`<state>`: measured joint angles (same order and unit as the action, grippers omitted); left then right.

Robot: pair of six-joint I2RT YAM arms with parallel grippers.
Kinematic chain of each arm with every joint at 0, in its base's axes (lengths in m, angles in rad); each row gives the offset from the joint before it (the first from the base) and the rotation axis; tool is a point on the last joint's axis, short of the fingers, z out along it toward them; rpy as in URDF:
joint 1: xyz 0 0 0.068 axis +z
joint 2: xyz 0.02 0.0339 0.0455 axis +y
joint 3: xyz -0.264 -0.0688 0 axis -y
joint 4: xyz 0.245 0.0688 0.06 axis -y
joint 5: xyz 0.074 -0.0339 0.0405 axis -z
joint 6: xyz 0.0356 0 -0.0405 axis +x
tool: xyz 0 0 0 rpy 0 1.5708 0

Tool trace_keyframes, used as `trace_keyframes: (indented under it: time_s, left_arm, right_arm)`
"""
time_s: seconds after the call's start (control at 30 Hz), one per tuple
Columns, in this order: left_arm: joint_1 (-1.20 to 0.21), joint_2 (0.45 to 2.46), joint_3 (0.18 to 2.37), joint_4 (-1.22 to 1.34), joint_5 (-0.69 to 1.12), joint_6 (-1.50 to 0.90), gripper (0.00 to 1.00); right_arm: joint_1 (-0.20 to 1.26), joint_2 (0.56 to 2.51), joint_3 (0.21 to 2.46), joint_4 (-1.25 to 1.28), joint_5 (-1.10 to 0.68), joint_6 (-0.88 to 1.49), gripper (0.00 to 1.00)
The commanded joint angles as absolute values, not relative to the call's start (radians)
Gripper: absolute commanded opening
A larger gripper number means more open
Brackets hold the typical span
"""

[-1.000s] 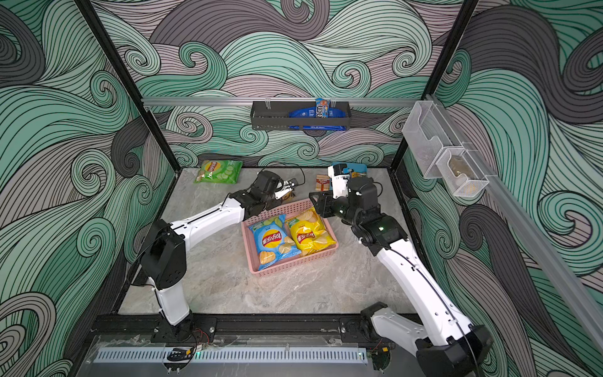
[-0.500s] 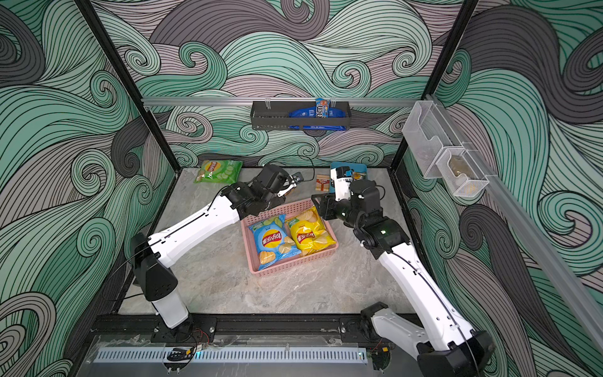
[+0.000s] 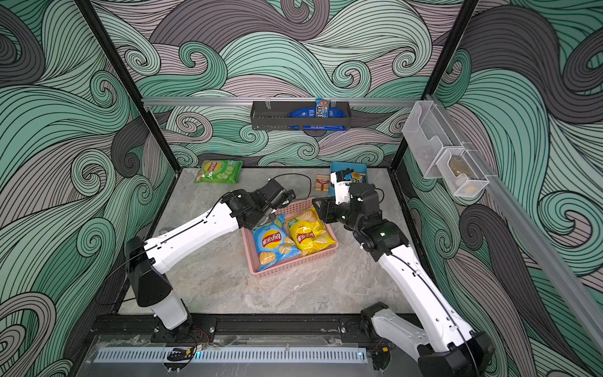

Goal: Put the potato chips into the basket
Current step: Place the potato chip in the basket.

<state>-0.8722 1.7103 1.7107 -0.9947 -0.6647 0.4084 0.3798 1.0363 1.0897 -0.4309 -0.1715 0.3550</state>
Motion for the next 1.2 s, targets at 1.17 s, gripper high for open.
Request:
trace_keyframes:
  time_s: [1.17]
  left_arm:
    - [-0.881, 1.738, 1.836, -1.017, -0.773, 0.497, 0.00]
  right_arm:
    - [0.361, 1.016, 1.051, -0.415, -0.169, 0.341, 0.48]
